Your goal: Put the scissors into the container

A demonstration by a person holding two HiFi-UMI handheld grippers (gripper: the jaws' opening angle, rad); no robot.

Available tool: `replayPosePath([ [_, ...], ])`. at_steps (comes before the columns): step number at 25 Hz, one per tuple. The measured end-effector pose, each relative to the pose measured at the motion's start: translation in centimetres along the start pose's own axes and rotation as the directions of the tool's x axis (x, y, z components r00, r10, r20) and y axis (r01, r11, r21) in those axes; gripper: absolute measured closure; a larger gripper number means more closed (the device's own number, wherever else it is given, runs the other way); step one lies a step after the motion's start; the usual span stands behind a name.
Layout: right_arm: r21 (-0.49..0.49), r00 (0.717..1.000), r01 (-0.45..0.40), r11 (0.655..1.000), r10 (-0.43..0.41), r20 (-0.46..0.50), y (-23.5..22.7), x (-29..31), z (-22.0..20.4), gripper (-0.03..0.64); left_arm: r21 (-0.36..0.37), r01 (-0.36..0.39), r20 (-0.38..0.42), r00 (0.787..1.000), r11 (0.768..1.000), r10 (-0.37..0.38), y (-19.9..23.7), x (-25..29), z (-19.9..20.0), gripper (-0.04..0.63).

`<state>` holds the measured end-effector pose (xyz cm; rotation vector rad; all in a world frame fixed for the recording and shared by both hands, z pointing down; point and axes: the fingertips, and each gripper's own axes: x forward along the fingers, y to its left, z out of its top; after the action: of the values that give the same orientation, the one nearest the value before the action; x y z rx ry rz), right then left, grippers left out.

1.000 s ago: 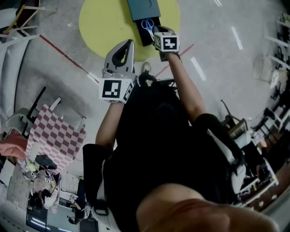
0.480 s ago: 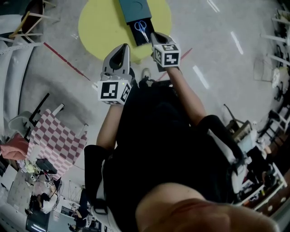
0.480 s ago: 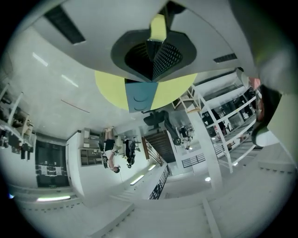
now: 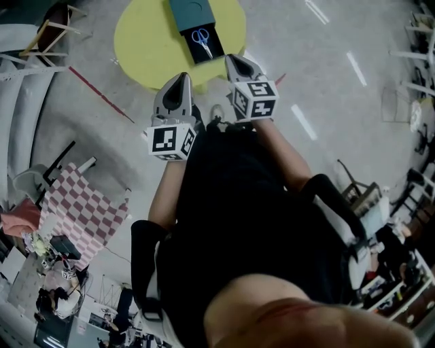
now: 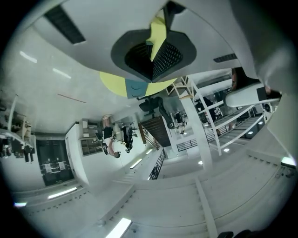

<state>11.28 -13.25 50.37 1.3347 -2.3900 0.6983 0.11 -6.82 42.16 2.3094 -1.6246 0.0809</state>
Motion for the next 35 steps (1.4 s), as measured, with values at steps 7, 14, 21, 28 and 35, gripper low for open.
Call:
replayPosePath([
  [7,-0.021,0.995,-0.056,0.998,0.058,0.084,1.9,-4.2,1.0,0.617,0.017,-0.001,-0.01,1.0,1.0,0.001,-0.8,-1.6,-0.7,0.598],
  [14,-0.026,0.991,-0.072,0.997,0.074,0.11,4.4,-6.6,1.4,0.617,0.026,0.012,0.005,1.0,1.0,-0.012,0.0,-2.7,0.1,0.598],
  [21,-0.061,0.99,-0.05,0.997,0.058,0.127,6.1,-6.8,2.4,0.617,0.012,0.017,0.022,1.0,1.0,-0.017,1.6,-3.1,1.1,0.598],
  [28,-0.066,0.987,-0.05,0.997,0.059,0.147,7.8,-7.0,3.8,0.617,0.015,0.047,0.043,0.998,0.999,-0.048,2.4,-2.9,2.4,0.598],
  [35,-0.081,0.986,-0.062,0.995,0.074,0.147,8.8,-6.4,3.8,0.617,0.015,0.067,0.038,0.997,0.998,-0.067,3.1,-2.8,2.3,0.598],
])
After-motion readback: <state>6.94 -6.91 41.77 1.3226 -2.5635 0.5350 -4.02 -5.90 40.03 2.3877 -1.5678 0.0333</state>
